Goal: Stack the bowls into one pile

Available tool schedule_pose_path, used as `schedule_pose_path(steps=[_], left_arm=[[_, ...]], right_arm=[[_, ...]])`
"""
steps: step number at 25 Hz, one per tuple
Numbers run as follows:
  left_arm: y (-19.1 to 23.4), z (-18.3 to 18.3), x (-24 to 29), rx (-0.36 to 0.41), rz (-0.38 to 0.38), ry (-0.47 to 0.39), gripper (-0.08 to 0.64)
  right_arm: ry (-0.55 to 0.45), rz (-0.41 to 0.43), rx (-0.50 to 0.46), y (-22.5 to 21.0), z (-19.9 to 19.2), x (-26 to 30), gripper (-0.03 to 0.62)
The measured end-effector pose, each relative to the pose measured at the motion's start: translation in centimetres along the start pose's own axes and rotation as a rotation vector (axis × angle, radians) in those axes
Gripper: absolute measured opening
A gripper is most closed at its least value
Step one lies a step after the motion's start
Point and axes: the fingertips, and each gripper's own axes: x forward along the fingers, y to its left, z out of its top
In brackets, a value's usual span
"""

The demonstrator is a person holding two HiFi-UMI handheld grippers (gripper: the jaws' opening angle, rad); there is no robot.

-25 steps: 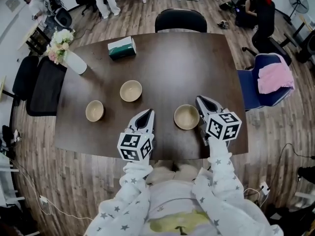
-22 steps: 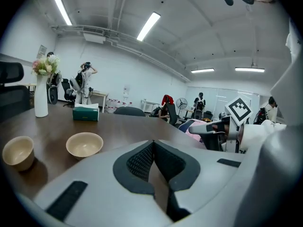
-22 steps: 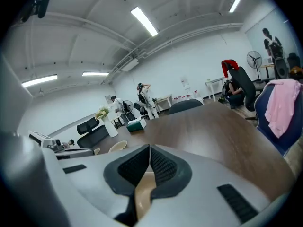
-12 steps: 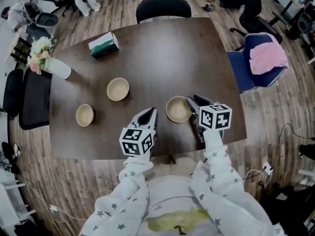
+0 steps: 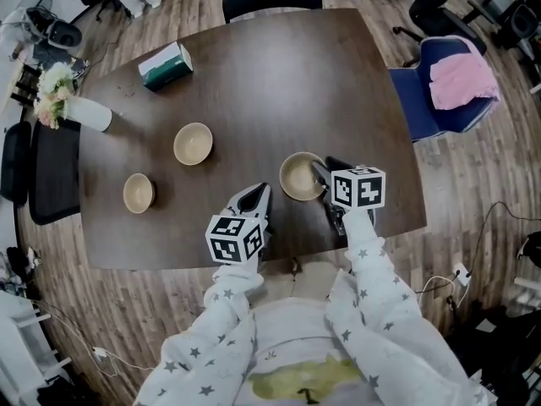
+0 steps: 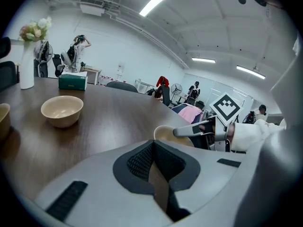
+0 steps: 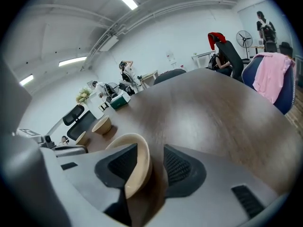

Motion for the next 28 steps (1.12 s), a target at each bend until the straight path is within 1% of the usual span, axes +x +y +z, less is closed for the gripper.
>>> schedule_pose_path(steps=[3, 4, 7, 8, 9, 16, 24, 28], left_arm=[[-0.3, 0.0, 0.3, -0.004, 0.003, -0.001, 0.026], [-0.5, -0.1, 0.3, -0.006, 0.004, -0.001, 0.026], [-0.6, -0.1, 0.3, -0.012, 0.014, -0.005, 0.026], [-0.5, 0.0, 0.3, -0.014, 0.019, -0.008, 0.026], [-0.4, 0.0, 0.1, -0.017, 0.024, -0.012, 0.026], [0.9, 0.2, -1.0, -0.046, 0.079, -0.052, 0.026], [2.2, 0.7, -2.4, -0.065, 0.142, -0.102, 0.026], [3.4, 1.1, -3.7, -0.083, 0.175, -0.133, 0.026]], right_arm=[[0.035, 0.010, 0.001, -0.1, -0.6, 0.5, 0.172], [0.042, 0.015, 0.002, 0.0, -0.7, 0.5, 0.162], [0.058, 0.012, -0.012, -0.1, -0.6, 0.6, 0.092], [0.062, 0.010, -0.014, -0.2, -0.6, 0.7, 0.057], [0.067, 0.013, -0.012, -0.1, -0.6, 0.7, 0.051], [0.079, 0.042, -0.022, 0.3, 0.0, 0.8, 0.040], [0.052, 0.110, 0.051, 1.6, 1.9, 1.1, 0.038], [0.039, 0.137, 0.043, 3.3, 2.8, 1.5, 0.038]])
